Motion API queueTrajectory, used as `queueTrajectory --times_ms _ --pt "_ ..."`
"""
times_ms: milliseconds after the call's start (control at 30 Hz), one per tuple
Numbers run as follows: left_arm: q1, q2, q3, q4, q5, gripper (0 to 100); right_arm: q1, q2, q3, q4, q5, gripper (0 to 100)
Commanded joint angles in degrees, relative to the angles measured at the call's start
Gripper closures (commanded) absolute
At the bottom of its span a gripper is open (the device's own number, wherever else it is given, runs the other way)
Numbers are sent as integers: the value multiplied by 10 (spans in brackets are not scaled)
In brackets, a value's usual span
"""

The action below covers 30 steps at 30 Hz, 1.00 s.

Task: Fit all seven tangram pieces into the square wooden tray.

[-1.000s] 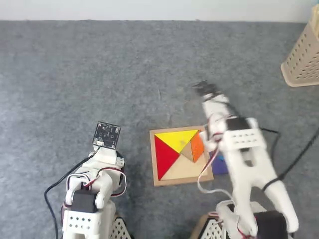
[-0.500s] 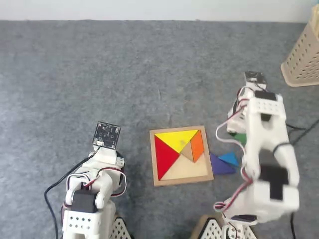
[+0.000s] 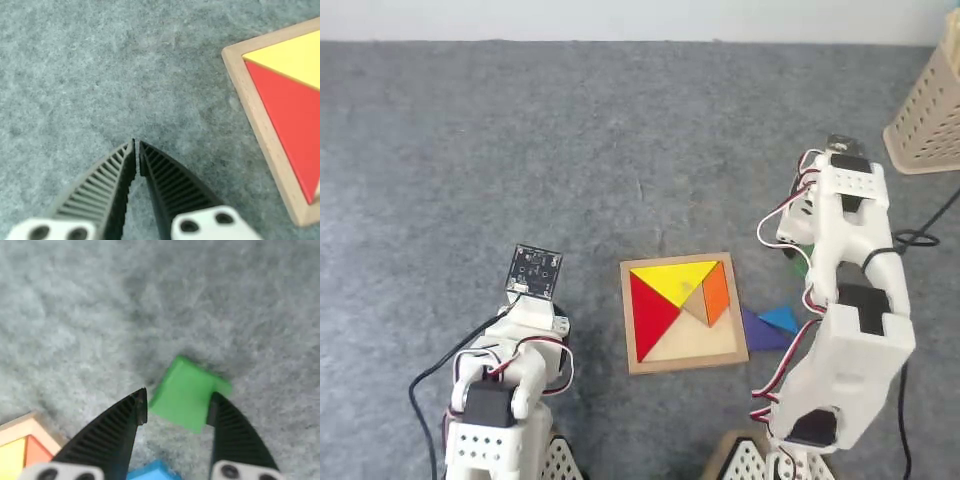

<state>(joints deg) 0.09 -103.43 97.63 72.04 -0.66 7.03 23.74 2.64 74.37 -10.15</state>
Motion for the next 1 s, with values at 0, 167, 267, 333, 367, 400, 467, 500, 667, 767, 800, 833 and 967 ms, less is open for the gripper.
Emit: queueTrajectory --times_ms 0,167,267,333,367,400,467,500,667,767,800,833,967 --pt "-4 -12 -11 4 3 988 15 -3 -14 31 -6 859" --pt "-4 -12 -11 4 3 988 30 -41 -12 44 6 815" --pt "-4 -12 -11 4 3 988 28 -80 23 34 1 813" --pt "-4 -12 -11 4 3 988 23 -106 59 14 -4 812" --pt "-4 -12 -11 4 3 988 22 -121 76 4 -6 812" --pt "-4 -12 -11 4 3 988 21 -135 91 -3 -6 812" --pt "-4 -12 -11 4 3 988 21 -155 112 -12 -6 811" --pt "-4 -12 -11 4 3 988 22 -161 117 -13 -6 811" --pt "-4 -12 -11 4 3 988 21 -145 113 -43 -36 797" --pt "-4 -12 -11 4 3 988 12 -116 79 -34 -56 760" --pt "-4 -12 -11 4 3 988 7 -104 69 -29 -66 759" --pt "-4 -12 -11 4 3 988 0 -90 59 -22 -74 759" --pt "-4 -12 -11 4 3 988 -6 -29 26 -17 -88 759"
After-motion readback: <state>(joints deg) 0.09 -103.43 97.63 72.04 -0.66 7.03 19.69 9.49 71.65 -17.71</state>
